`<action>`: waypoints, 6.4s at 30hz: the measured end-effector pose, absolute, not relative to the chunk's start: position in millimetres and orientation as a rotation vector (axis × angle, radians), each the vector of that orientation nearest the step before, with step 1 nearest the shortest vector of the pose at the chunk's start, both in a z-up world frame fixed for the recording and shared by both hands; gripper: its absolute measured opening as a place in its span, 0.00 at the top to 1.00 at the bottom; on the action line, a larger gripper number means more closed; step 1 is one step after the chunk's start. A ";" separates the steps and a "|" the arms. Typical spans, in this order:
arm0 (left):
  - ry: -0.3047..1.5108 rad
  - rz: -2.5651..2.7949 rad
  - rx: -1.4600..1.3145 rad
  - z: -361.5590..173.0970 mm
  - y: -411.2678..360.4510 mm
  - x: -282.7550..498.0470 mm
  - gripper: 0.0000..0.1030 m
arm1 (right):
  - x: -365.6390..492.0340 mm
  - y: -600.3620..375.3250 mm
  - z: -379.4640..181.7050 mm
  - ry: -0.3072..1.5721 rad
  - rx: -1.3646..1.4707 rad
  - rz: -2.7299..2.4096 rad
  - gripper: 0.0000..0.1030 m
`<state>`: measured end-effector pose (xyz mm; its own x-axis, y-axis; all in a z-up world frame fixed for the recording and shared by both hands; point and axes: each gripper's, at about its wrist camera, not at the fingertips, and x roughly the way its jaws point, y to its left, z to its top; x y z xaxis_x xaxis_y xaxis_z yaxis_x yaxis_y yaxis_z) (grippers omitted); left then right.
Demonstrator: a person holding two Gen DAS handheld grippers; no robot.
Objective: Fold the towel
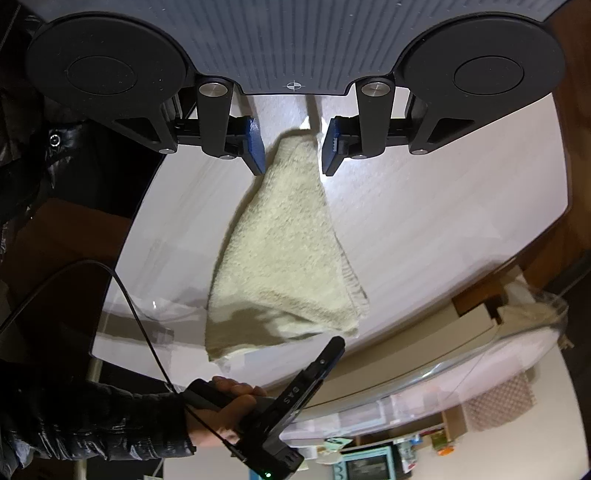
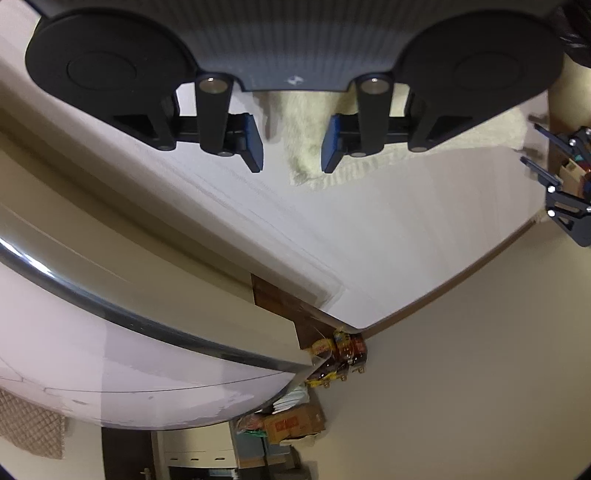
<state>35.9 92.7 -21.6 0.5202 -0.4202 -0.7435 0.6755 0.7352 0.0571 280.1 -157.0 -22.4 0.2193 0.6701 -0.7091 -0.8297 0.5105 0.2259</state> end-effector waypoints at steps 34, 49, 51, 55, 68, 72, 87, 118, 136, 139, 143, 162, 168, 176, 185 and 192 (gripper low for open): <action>0.673 -0.667 0.364 -5.6 86.2 13.2 0.40 | 67.4 -252.3 53.2 0.643 -0.264 0.976 0.96; 0.600 -0.714 0.521 -14.0 63.3 -12.4 0.25 | -12.8 -272.4 31.3 0.678 -0.211 0.859 0.96; 0.585 -0.731 0.545 -16.8 60.7 -16.9 0.18 | -16.6 -274.1 30.5 0.685 -0.202 0.842 0.96; 0.555 -0.751 0.586 -20.0 55.6 -21.3 0.13 | -20.4 -280.3 29.4 0.689 -0.168 0.811 0.96; 0.542 -0.808 0.676 -33.1 42.2 -19.8 0.14 | -35.5 -291.1 28.3 0.694 -0.148 0.781 0.96; 0.559 -0.827 0.678 -38.1 41.0 -13.9 0.33 | -36.2 -292.4 26.0 0.702 -0.138 0.778 0.96; 0.582 -0.884 0.773 -45.5 51.8 5.9 0.68 | -34.9 -291.7 25.5 0.714 -0.121 0.744 0.96; 0.712 -1.182 0.871 -4.8 40.1 17.4 0.93 | -45.0 -313.2 27.2 0.752 -0.152 0.754 0.98; 0.737 -1.190 0.838 -4.0 34.9 29.0 0.93 | -92.1 -261.9 -29.5 0.611 -0.581 0.670 0.66; 0.737 -1.193 0.823 -1.9 35.8 32.2 0.93 | -112.0 -242.4 -46.9 0.537 -0.740 0.634 0.57; 0.737 -1.192 0.819 0.1 34.6 34.3 0.93 | -127.1 -226.8 -66.2 0.484 -0.855 0.617 0.52; 0.732 -1.171 0.791 6.6 34.4 36.6 0.93 | -139.9 -203.7 -110.7 0.352 -1.113 0.536 0.80; 0.730 -1.167 0.796 5.9 34.3 35.2 0.93 | -135.2 -212.4 -93.1 0.395 -1.021 0.562 0.94; 0.707 -1.146 0.782 11.2 36.7 36.8 0.93 | -110.9 -238.8 -21.0 0.463 -0.807 0.600 0.94; 0.667 -1.100 0.734 26.5 38.7 56.7 0.93 | -42.1 -263.6 38.7 0.565 -0.634 0.715 0.94; 0.658 -1.051 0.705 33.8 31.8 93.6 0.93 | 22.8 -274.8 51.4 0.636 -0.543 0.753 0.94</action>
